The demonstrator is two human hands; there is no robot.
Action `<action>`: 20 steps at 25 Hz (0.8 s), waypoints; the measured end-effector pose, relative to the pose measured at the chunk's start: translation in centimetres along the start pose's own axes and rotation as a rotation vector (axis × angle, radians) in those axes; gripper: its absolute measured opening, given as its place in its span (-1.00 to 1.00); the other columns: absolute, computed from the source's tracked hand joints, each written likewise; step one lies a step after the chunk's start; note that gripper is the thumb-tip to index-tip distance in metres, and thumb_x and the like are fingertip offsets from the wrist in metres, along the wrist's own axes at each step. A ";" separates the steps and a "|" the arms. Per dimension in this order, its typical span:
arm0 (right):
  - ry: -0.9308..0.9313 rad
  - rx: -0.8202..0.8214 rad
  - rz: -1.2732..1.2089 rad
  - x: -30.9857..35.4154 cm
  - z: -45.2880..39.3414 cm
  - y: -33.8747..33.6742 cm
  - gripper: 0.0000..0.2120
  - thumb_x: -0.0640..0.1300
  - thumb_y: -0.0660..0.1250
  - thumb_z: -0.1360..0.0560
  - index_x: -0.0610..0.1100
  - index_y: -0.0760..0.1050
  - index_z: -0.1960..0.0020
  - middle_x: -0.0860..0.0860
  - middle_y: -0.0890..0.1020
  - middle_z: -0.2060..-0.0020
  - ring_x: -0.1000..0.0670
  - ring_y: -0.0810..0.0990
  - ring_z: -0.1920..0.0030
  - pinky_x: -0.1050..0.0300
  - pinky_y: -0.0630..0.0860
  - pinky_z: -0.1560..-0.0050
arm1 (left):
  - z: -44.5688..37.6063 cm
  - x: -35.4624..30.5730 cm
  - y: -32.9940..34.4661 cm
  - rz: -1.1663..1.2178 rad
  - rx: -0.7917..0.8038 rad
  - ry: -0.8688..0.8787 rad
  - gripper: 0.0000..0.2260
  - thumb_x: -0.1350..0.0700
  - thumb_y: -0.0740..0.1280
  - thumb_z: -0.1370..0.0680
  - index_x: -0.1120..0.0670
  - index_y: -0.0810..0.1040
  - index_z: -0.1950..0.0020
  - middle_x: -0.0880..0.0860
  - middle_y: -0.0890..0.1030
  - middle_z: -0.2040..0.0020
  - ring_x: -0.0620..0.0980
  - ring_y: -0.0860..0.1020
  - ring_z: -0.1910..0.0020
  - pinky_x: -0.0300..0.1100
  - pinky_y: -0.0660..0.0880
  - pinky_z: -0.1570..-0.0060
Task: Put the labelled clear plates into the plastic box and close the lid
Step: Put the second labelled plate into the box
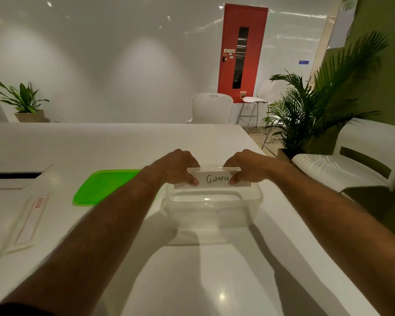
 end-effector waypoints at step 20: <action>0.035 0.191 0.199 -0.1 -4.1 6.8 -0.61 -0.07 0.52 -0.39 -0.08 0.61 -0.19 -0.08 0.66 -0.07 -0.11 0.61 -0.06 -0.01 0.56 -0.11 | -2.8 0.7 6.2 -0.291 0.237 -0.037 -0.52 -0.03 0.55 -0.40 0.02 0.56 -0.29 0.05 0.59 -0.24 0.10 0.58 -0.17 -0.09 0.51 -0.08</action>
Point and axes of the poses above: each hand's wrist, its own z-axis away from the middle knuckle, its own y-axis out of the palm, x = y × z, the point moved 8 cm from there along -z, towards the middle knuckle
